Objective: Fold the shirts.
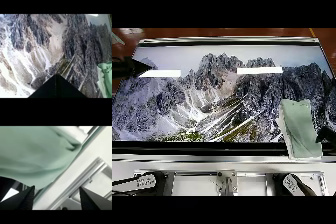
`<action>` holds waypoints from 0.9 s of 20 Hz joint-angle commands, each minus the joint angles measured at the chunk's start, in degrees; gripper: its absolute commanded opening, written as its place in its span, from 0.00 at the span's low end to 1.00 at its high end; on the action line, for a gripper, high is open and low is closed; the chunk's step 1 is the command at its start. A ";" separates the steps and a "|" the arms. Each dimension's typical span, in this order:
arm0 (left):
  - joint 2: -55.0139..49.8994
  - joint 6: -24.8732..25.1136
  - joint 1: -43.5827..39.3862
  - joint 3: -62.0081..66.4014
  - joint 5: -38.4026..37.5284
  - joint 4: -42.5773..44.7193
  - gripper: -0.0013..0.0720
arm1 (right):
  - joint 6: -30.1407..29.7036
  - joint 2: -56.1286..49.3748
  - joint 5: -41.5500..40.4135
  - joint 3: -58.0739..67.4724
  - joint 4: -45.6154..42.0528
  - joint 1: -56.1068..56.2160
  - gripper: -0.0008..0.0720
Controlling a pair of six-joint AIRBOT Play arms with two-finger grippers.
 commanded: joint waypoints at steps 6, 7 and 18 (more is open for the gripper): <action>-0.50 -21.05 -24.98 3.56 -0.20 54.53 0.14 | -3.58 3.50 -25.70 19.08 18.78 20.48 0.90; -1.38 -21.57 -27.76 3.56 -0.90 55.10 0.51 | -1.68 1.84 -22.93 18.36 13.05 25.86 0.90; -7.96 -23.74 -35.47 3.52 -7.58 54.77 0.83 | 0.09 -10.45 -7.98 17.20 8.52 40.89 0.90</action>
